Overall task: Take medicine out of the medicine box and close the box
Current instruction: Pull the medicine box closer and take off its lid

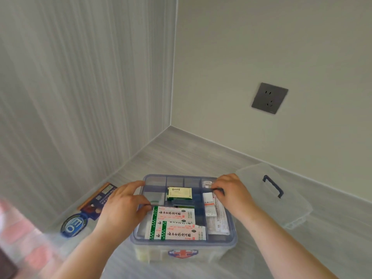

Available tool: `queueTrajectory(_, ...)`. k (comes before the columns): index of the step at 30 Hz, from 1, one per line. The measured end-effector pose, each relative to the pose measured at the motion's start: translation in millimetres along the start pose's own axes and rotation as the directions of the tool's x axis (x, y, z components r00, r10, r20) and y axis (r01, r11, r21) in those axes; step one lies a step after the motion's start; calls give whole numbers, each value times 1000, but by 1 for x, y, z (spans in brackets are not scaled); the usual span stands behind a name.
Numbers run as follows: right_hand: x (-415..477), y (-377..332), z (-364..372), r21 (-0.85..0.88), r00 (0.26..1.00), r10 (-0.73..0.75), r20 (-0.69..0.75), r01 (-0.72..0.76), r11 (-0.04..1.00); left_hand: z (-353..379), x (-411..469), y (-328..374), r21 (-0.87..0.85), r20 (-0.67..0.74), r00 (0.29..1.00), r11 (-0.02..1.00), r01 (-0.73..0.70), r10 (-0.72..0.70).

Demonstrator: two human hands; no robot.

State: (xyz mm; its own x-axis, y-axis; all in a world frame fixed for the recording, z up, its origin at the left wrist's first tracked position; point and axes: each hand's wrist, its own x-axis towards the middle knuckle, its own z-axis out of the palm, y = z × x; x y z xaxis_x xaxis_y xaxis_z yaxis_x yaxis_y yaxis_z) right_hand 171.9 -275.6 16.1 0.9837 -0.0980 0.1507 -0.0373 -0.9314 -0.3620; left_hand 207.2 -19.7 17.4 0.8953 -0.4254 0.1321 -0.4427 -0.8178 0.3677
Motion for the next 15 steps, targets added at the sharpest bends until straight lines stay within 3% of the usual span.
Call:
queueTrajectory(8, 7, 1, -13, 47, 997, 11, 77, -14, 999, -18, 14, 3, 36, 117, 992, 998, -58, 54)
queueTrajectory(15, 32, -3, -41, 108, 1000, -17, 9, 16, 994, -47, 40, 2, -5, 24, 995, 995, -97, 97)
